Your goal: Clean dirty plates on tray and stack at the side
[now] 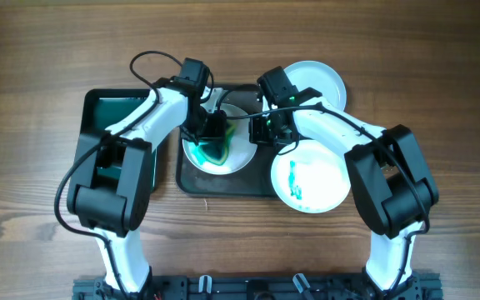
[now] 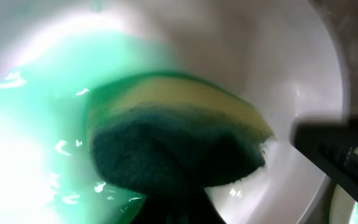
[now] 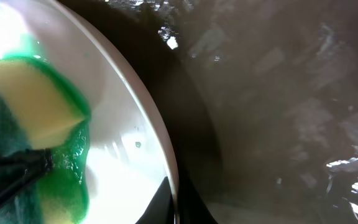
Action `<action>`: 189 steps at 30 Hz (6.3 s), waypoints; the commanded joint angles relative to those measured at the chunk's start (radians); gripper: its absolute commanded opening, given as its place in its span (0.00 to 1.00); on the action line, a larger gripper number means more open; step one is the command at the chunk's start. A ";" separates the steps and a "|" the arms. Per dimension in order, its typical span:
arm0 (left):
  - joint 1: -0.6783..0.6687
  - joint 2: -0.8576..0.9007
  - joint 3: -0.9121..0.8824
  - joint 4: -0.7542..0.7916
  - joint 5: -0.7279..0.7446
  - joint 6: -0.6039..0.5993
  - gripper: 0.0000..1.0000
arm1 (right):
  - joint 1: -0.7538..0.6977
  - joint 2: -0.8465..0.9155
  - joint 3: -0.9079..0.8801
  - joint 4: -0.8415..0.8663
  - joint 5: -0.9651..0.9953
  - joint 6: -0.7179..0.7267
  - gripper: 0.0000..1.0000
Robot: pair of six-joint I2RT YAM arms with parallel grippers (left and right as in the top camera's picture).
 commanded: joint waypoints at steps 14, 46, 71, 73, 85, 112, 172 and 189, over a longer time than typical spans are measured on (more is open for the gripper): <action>-0.014 0.032 0.017 0.096 0.260 -0.123 0.04 | 0.012 0.036 -0.009 -0.009 0.007 0.032 0.04; -0.051 0.028 0.022 -0.077 -0.705 -0.534 0.04 | -0.048 0.056 -0.011 -0.002 -0.071 -0.006 0.04; -0.141 0.028 0.022 0.084 -0.547 -0.128 0.04 | -0.086 0.056 -0.045 0.021 -0.090 0.000 0.04; -0.141 0.028 0.022 0.075 -0.546 -0.341 0.04 | -0.086 0.056 -0.047 0.021 -0.090 0.000 0.04; -0.138 0.026 0.022 -0.016 -0.367 -1.108 0.04 | -0.086 0.056 -0.057 0.015 -0.093 -0.003 0.04; 0.017 0.024 0.124 -0.072 -0.441 -0.328 0.04 | -0.086 0.056 -0.057 0.010 -0.094 -0.001 0.04; 0.120 -0.105 0.515 -0.494 -0.294 -0.295 0.04 | 0.165 -0.132 -0.077 -0.072 0.308 0.206 0.16; 0.120 -0.104 0.515 -0.481 -0.294 -0.295 0.04 | 0.004 -0.026 -0.048 0.123 0.052 -0.292 0.04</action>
